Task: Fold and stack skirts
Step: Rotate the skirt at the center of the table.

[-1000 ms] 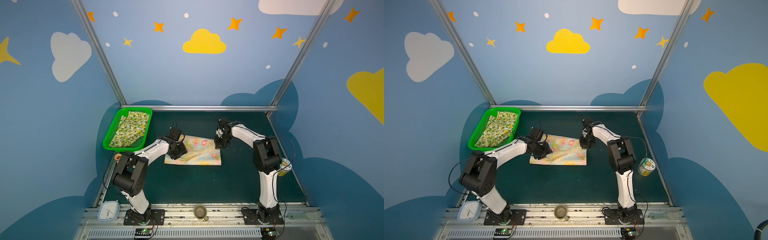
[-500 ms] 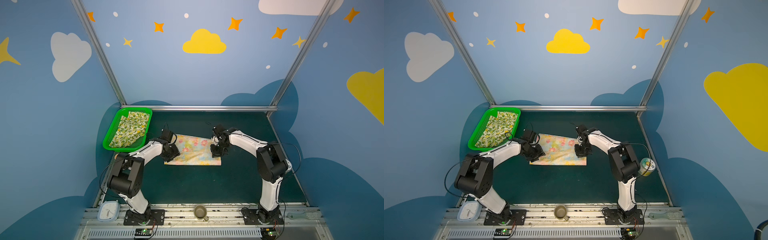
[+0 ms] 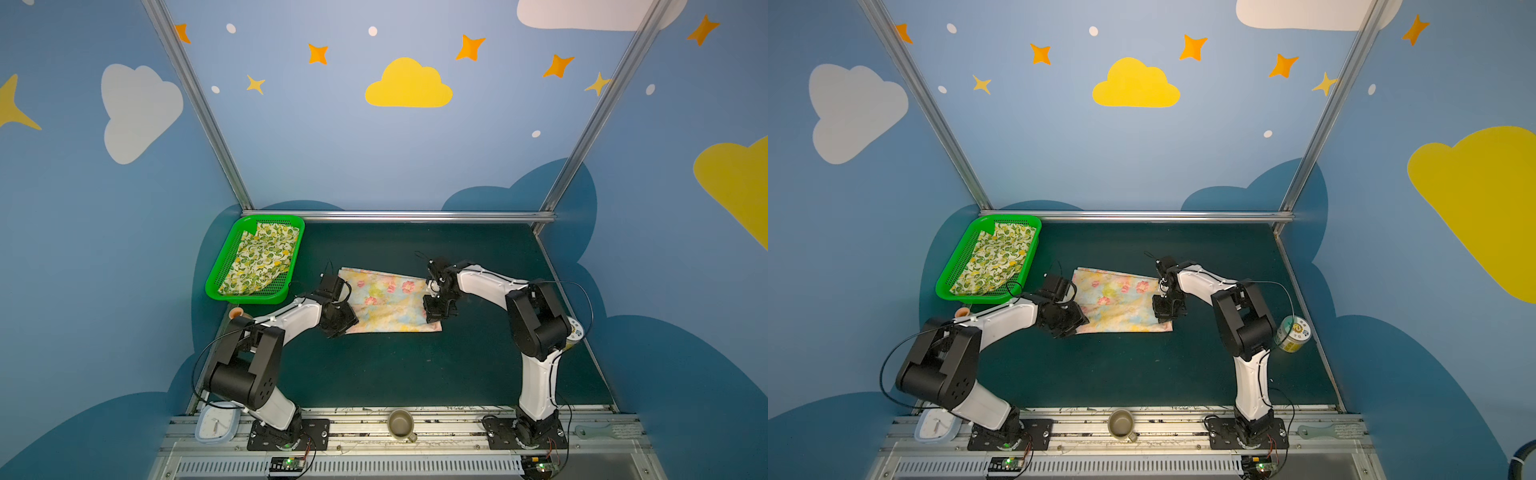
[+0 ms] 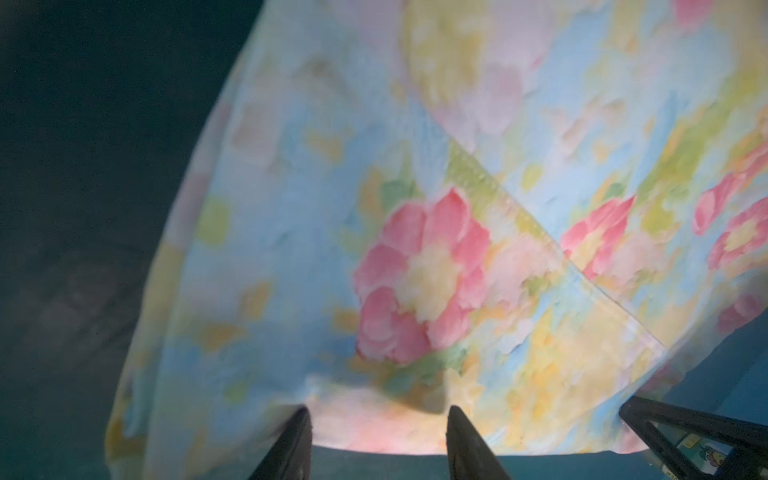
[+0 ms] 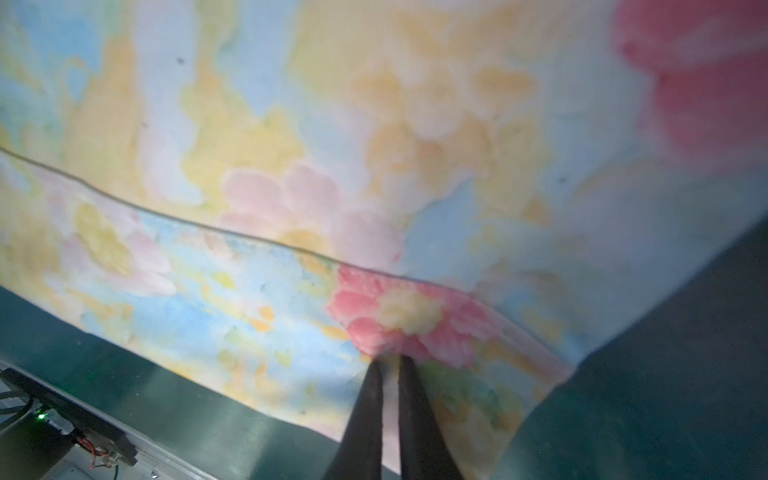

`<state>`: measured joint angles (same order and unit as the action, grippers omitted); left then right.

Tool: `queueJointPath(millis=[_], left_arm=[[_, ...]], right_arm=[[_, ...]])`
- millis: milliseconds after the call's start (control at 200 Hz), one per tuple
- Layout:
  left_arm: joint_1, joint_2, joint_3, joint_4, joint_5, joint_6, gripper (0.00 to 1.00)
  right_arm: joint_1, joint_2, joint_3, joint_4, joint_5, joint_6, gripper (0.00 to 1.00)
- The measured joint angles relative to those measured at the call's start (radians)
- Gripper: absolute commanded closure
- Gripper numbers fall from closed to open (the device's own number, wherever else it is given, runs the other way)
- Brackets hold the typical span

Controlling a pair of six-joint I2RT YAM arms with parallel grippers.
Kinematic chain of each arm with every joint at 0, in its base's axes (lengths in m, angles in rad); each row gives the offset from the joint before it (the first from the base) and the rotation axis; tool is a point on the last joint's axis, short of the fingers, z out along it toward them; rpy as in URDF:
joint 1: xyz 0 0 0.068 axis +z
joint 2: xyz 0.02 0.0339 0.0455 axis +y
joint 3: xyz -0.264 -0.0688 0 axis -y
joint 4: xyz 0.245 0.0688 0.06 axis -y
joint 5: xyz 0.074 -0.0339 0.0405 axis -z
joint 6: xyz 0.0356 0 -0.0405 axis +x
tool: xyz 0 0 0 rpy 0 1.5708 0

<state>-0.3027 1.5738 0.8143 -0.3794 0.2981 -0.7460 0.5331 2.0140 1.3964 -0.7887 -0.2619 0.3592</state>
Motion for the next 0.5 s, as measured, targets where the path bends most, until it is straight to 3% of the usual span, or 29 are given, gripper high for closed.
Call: queueJointPath(millis=[320,501], left_arm=[[-0.053,-0.054,-0.039,-0.046,-0.017,-0.038,0.46],[-0.039,-0.085,0.029,-0.129,-0.042,-0.020,0.45]], right_arm=[[-0.016,-0.043,-0.028,-0.017,-0.009,-0.018,0.87],[-0.016,-0.113,-0.088,-0.023,-0.019,-0.018,0.87]])
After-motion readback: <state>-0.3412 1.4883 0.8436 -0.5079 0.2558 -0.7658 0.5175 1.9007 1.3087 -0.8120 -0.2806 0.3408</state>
